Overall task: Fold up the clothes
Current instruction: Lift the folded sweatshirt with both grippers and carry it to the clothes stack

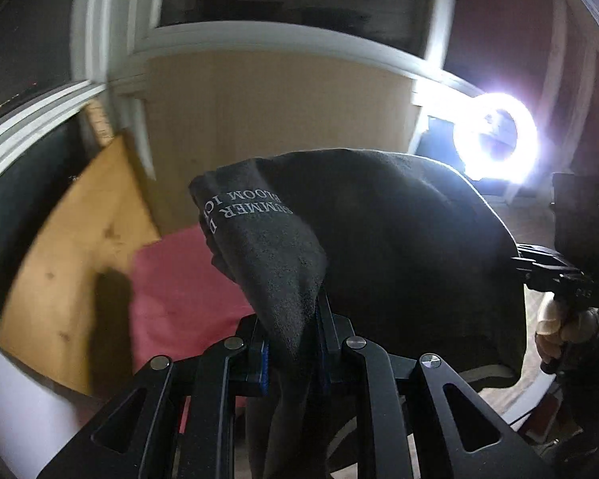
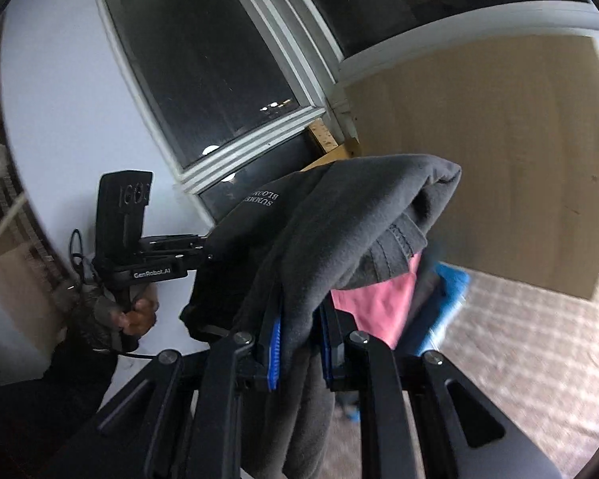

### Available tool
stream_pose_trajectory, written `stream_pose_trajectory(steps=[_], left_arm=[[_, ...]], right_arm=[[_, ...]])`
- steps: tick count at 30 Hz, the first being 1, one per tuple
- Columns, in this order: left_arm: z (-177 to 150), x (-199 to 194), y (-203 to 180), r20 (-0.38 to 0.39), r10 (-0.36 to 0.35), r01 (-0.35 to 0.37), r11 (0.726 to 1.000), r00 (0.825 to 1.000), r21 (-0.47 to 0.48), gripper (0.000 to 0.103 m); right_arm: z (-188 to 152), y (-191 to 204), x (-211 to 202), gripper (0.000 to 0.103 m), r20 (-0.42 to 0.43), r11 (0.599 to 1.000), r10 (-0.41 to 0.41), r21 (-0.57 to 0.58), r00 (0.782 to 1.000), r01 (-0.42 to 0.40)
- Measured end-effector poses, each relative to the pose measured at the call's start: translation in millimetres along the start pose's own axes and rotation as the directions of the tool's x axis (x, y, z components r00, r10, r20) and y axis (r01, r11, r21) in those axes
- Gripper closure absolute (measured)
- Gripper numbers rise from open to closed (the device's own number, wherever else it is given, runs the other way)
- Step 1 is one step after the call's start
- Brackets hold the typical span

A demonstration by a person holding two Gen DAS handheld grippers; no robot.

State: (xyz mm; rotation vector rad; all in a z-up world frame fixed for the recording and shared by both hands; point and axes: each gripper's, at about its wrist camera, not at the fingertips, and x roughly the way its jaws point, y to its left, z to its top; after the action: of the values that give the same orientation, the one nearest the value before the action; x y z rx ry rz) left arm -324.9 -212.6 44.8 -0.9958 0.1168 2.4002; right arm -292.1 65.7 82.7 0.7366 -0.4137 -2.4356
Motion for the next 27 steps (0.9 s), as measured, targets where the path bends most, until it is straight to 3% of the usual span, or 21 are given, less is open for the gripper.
stream_pose_trajectory(steps=[6,9,11,13,16,19,23,27], left_arm=[[4.6,25.5,62.6,-0.042,0.007,-0.008,1.000,0.999,-0.024,0.087],[2.3,65.9,82.9,-0.086,0.010,-0.011,1.000,0.996,-0.019,0.086],[-2.3,97.3,94.3,-0.133,0.067,-0.066,0.998,0.989,0.014,0.071],[-13.8,114.7,101.3,-0.164,0.070,-0.072,0.997,0.984,-0.003,0.062],[-20.8,108.0,108.1,-0.137,0.061,-0.066,0.997,0.989,-0.037,0.049],[-22.9,74.2,113.0,-0.090,0.125,-0.134,0.986,0.988,-0.100,0.051],[-10.3,34.6,98.4,0.032,0.174,-0.171,0.983,0.984,-0.069,0.051],[20.8,60.0,91.3,0.032,0.126,-0.125,0.992,0.991,-0.027,0.051]], right_arm=[[14.7,-4.6,82.8,0.088,-0.049,0.997,-0.054,0.048,0.997,0.056],[7.7,-17.3,108.5,0.088,-0.084,0.992,-0.081,0.089,0.993,0.088],[-3.7,-28.2,118.5,0.088,-0.098,0.986,-0.117,0.109,0.988,0.127],[-16.2,-37.3,125.3,0.088,-0.112,0.980,-0.153,0.113,0.982,0.165],[-28.2,-49.9,127.8,0.083,-0.163,0.974,-0.158,0.136,0.974,0.181],[-27.6,-47.7,106.8,0.081,-0.193,0.972,-0.167,0.132,0.967,0.195],[-0.7,-29.6,71.9,0.081,-0.076,0.969,-0.237,0.051,0.968,0.241],[36.1,-32.6,102.8,0.081,-0.062,0.970,-0.241,-0.019,0.968,0.241]])
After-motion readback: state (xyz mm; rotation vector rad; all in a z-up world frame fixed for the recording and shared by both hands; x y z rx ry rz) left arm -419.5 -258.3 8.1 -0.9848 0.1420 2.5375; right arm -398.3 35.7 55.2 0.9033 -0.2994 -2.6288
